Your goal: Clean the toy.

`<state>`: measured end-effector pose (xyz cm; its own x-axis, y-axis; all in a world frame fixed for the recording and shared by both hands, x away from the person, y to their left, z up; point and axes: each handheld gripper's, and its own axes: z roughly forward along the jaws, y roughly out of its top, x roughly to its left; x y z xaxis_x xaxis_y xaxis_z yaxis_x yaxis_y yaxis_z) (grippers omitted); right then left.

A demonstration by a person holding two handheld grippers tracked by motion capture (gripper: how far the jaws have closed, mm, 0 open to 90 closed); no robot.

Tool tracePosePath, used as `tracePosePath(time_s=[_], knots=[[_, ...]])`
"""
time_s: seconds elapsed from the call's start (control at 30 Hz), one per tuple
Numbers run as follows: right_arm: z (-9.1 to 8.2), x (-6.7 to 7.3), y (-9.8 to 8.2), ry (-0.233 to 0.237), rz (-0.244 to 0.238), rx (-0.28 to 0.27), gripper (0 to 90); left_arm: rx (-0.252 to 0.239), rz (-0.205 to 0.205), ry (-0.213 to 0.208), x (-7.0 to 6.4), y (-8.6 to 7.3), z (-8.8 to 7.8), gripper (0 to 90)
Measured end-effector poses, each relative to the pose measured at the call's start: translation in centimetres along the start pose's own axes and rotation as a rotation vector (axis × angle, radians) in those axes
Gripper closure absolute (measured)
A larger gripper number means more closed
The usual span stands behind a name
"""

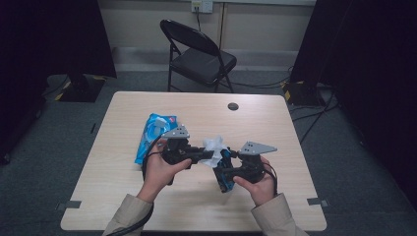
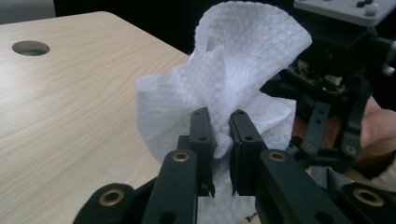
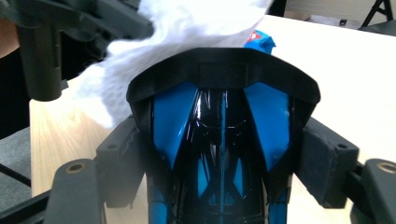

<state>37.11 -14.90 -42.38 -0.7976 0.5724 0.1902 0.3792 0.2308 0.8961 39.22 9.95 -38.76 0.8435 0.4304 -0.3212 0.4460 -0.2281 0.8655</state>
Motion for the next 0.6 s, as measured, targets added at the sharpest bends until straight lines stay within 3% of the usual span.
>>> tracePosePath(time_s=[0.6], knots=[[0.7, 1.5, 0.2, 0.043, -0.042, 0.016, 25.8, -0.007, -0.017, 0.014, 0.9, 0.6, 1.2, 81.4]])
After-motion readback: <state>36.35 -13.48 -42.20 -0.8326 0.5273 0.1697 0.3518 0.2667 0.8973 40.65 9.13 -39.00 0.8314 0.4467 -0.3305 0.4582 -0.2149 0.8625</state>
